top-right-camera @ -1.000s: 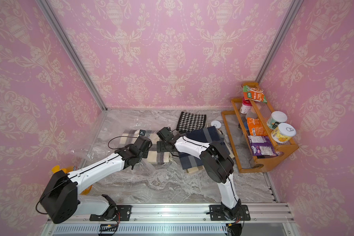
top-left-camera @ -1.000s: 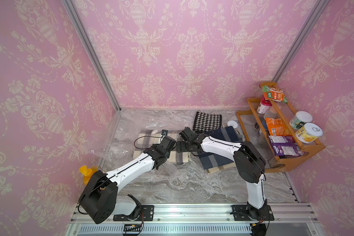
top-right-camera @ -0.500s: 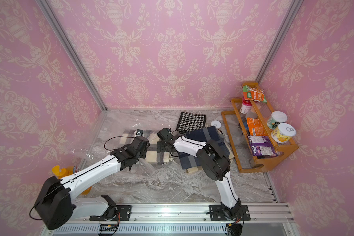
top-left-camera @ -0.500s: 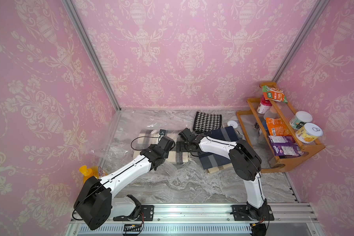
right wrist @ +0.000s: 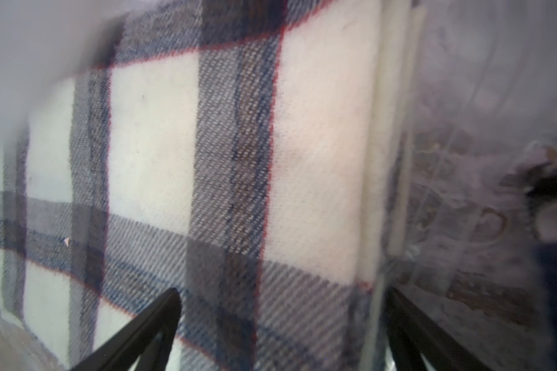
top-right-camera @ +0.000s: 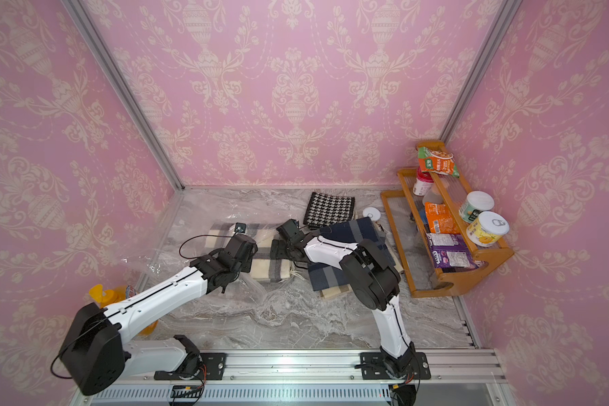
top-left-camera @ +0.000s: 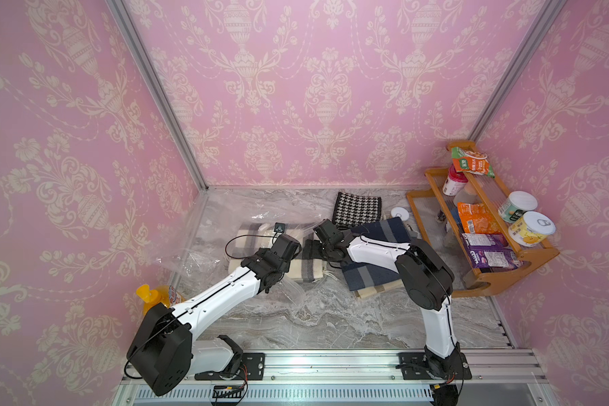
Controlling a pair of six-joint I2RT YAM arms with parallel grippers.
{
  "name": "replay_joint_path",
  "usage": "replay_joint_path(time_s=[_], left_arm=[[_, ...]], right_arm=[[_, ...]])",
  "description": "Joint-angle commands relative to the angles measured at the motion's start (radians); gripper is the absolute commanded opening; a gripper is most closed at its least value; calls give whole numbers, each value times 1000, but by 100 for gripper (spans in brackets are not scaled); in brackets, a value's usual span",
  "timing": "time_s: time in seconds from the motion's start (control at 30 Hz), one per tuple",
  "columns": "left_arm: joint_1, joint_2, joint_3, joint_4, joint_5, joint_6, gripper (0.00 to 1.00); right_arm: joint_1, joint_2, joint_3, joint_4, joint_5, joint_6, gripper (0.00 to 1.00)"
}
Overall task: Take the scarf out of the vacuum bag
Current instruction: Take out the scarf from the vacuum bag.
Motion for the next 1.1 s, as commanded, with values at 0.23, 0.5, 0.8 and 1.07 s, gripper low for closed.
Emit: replay_joint_path(time_s=[0.23,0.5,0.8,1.07], left_arm=[[12,-22,-24,-34,18,-19,0],[12,-24,-32,-28,26,-20,0],[12,-32,-29,-29,34,-18,0],[12,-37,-31,-29,36,-20,0]], right_arm=[[15,-37,-52,114,-172,60,87],[72,-32,4,112,-193,79,85],[76,3,-62,266,-233,162,78],[76,-4,-68,276,-231,170,47]])
